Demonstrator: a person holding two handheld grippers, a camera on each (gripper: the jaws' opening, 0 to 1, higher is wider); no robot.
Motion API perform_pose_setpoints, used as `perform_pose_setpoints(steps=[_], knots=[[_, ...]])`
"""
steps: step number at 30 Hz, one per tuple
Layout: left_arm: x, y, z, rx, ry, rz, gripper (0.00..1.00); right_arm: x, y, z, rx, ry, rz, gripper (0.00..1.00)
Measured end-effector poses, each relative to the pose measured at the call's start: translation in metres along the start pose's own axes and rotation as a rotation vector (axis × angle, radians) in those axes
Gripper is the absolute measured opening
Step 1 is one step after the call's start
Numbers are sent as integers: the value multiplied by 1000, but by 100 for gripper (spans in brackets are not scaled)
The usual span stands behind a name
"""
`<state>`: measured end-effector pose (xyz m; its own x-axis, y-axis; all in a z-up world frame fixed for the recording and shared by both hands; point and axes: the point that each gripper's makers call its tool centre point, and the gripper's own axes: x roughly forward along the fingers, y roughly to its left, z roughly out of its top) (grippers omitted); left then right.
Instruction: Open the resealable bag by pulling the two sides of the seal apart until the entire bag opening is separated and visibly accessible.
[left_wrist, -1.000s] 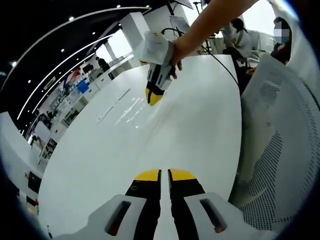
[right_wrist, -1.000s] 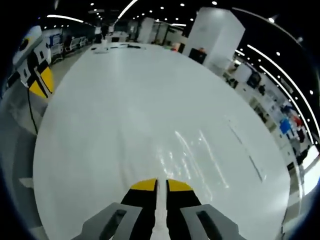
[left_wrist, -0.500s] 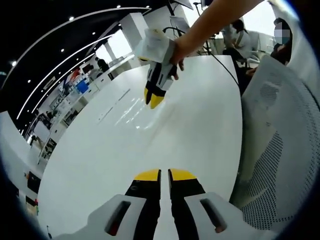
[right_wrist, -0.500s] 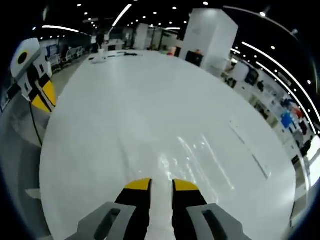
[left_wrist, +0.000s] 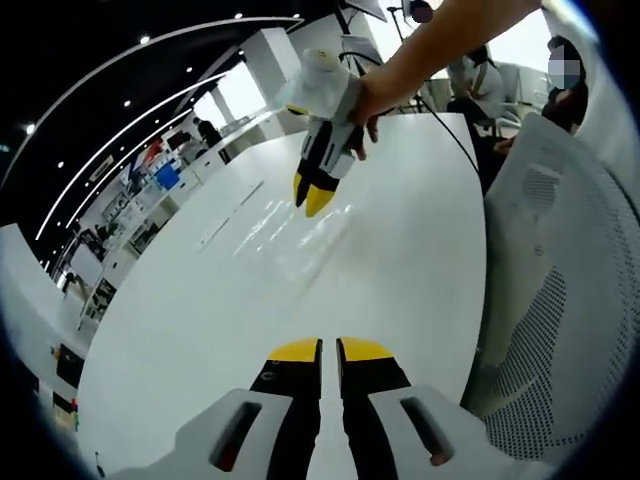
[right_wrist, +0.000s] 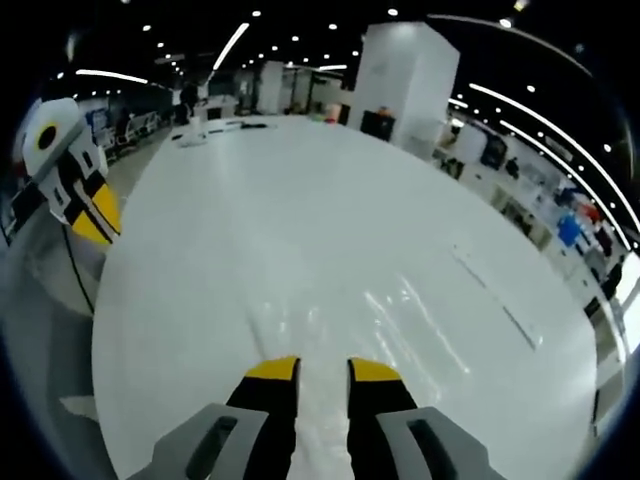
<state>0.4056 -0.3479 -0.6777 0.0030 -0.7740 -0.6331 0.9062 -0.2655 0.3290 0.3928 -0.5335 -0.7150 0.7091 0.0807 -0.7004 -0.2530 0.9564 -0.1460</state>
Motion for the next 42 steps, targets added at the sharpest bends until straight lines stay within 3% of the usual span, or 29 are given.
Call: perform_pose_setpoints(steps=[6,24,30,36,42], knots=[[-1,3,3,-4,-5,5,3,-6,2,-1,8,-4,6,18],[-2,4,-3,-65,-13,0,5,-34,27,-10,116,-76,4,58],[-2,2,-6,-79,-11,-5,7,-48,32,-11,166,-119,-26,65],[-5,1,-7,-99,-11,0,10,-60,39,-13,306,-190,-56,71],[-8,1,-16,-158,8,13,16,-66,51,-22,328,-192,-63,74]])
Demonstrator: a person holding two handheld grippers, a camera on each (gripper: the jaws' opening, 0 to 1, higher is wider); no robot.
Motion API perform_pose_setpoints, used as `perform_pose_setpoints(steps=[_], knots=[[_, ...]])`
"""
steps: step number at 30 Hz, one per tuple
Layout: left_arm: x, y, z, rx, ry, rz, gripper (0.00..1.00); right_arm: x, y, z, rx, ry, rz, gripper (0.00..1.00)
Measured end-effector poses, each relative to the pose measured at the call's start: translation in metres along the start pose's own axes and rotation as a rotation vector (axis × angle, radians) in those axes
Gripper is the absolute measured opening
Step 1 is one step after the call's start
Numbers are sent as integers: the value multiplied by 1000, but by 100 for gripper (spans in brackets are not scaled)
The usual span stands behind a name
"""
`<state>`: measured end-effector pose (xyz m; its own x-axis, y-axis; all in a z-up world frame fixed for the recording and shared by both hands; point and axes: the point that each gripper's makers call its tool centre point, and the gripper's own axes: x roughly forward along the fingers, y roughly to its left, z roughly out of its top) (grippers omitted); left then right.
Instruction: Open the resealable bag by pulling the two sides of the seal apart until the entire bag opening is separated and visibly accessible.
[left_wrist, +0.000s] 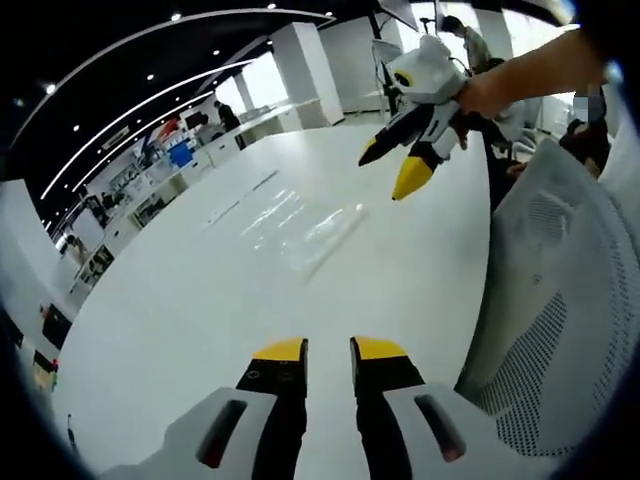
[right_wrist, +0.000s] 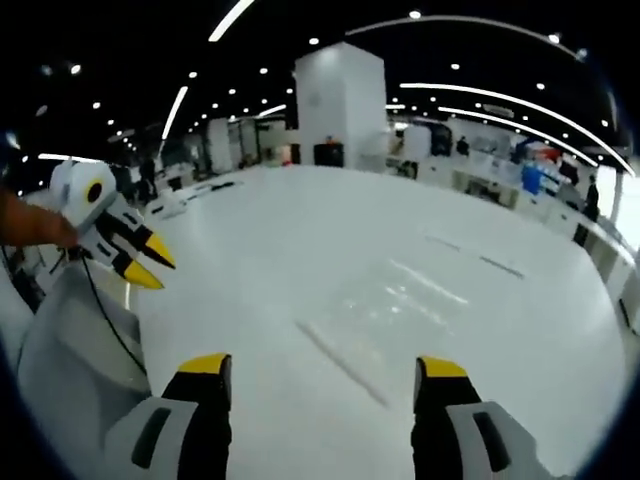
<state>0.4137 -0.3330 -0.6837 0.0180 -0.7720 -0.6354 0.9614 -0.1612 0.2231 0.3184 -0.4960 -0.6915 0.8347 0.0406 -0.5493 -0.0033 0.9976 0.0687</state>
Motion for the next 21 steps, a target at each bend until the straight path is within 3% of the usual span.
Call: perform_pose_setpoints(steps=[4,13,16,21], knots=[[-2,0,-6,-39,16,4,24,-7,5,-3,12,-8,-22,75],[-7,-1,-24,-176,51,30,57,-21,28,-8,9,-49,-45,87],[-8,-7,-26,-267,40,19,71,-27,29,-14,21,-53,-63,89],[-10,-15,-27,-287,40,19,81,-38,29,-24,81,-61,-102,93]])
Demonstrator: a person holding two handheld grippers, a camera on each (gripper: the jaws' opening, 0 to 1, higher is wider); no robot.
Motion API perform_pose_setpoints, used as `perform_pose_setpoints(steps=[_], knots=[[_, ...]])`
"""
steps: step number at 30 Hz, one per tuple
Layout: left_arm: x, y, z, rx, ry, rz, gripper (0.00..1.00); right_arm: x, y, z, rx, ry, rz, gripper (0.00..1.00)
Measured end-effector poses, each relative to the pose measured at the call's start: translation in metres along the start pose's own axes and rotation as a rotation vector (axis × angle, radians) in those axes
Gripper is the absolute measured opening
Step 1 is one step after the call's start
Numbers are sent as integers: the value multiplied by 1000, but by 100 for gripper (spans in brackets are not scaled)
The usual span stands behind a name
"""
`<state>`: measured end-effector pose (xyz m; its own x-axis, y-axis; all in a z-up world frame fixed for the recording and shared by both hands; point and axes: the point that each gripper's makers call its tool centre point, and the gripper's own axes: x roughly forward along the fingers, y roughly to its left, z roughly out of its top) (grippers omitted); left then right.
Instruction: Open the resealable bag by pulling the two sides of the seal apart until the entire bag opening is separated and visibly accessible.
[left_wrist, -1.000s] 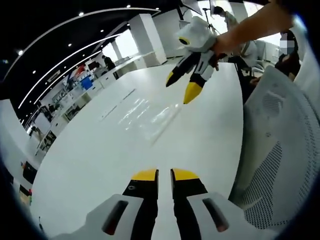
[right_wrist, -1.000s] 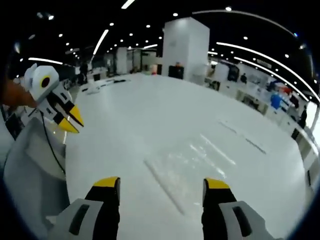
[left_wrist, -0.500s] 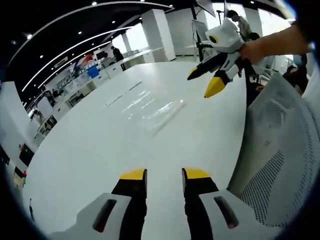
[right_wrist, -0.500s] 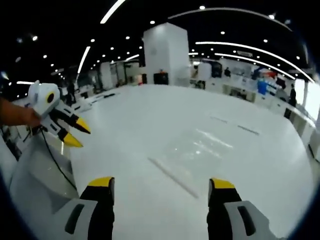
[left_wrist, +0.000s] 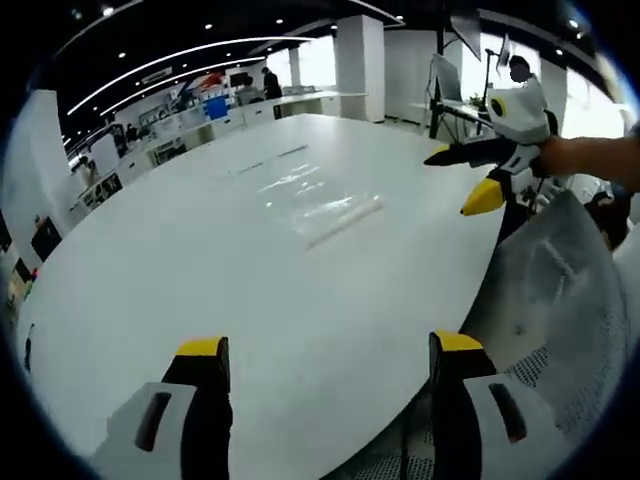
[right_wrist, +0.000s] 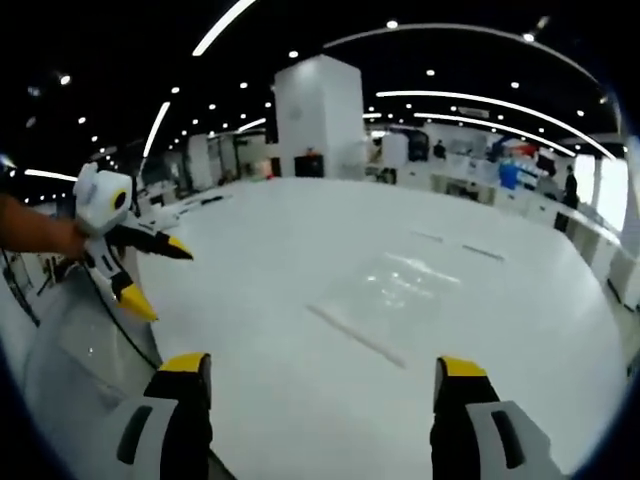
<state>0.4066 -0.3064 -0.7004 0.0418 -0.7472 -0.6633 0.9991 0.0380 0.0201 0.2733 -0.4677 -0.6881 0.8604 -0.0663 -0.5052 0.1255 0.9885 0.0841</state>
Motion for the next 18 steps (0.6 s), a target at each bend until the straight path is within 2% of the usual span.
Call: perform_pose_setpoints(steps=[6,11,13,14,18], knots=[[0,-8,-7,-5,-6,14,88,-4,7,0,4,-29,-36,93],[1,-9,-11,-8,-10,14,88,1,12,0,-10,-36,-43,93],[-1,-10,-9,-14,-28,8,88,2,15,-3,-49,-15,-33,93],[-2,-11,-4,-17,-61,-2,88,2,18,-3,-62,-12,-29,93],[-2,-10,-5,-9,-86,-5,89,-1,17,-7,-87,-8,-34,94]])
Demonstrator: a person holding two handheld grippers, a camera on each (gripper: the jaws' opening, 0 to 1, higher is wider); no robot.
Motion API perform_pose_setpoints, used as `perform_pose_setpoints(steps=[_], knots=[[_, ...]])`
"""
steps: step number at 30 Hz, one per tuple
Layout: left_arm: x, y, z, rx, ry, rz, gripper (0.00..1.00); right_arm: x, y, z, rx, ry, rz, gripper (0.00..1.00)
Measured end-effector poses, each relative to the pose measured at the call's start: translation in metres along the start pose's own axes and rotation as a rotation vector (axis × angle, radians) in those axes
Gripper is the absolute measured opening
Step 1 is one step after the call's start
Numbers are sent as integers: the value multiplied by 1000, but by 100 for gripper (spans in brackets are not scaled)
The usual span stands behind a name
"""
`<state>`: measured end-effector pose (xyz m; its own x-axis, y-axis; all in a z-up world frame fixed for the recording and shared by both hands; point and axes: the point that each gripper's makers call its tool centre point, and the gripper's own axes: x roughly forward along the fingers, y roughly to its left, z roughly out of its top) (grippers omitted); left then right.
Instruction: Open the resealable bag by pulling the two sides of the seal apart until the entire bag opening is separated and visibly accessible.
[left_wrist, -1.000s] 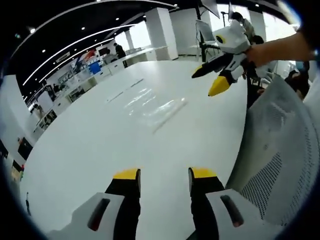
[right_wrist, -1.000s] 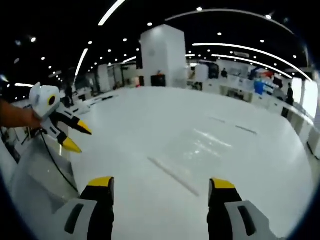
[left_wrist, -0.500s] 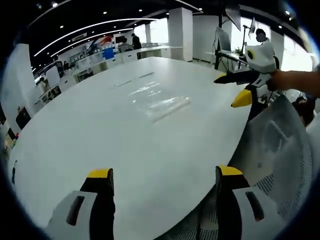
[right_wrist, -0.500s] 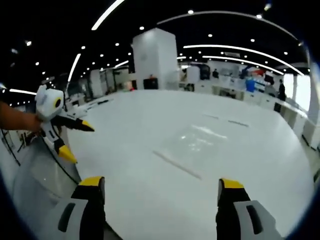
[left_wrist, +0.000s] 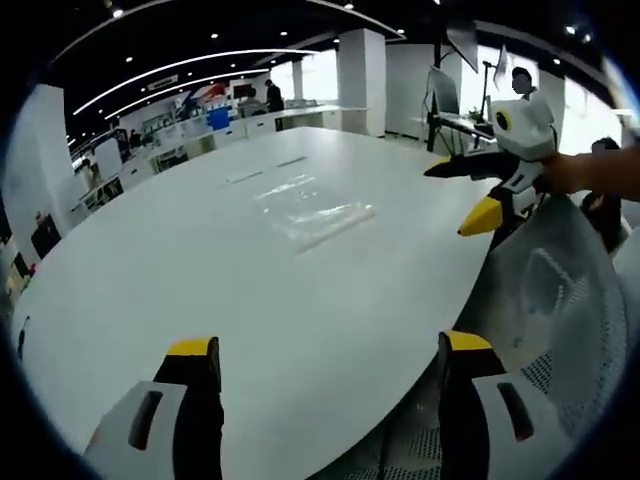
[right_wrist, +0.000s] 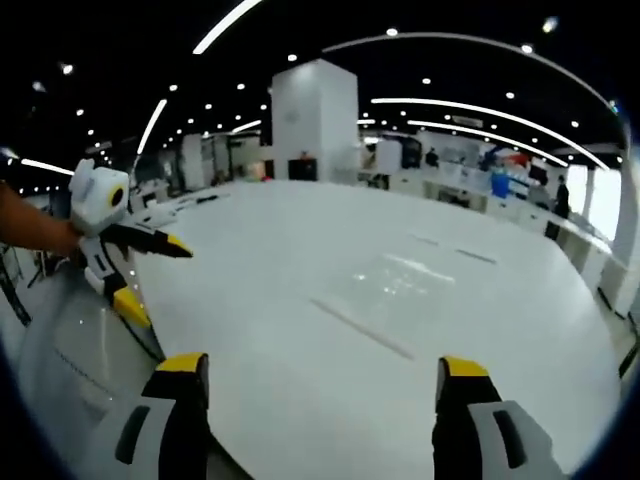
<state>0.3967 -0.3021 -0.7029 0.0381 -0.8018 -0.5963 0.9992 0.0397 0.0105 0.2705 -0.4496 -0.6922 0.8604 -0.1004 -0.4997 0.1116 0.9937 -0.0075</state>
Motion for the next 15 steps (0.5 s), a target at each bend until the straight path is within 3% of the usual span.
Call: perform_pose_setpoints(steps=[6,10,15], knots=[[0,5,-1,-16,-25,29,87,-2,-4,-21,-7,35,-18,93],[3,0,-5,12,-14,22,87,-1,-4,-14,-12,13,-24,92],[5,-5,-10,39,-1,10,86,-2,-4,-17,-2,22,-31,92]])
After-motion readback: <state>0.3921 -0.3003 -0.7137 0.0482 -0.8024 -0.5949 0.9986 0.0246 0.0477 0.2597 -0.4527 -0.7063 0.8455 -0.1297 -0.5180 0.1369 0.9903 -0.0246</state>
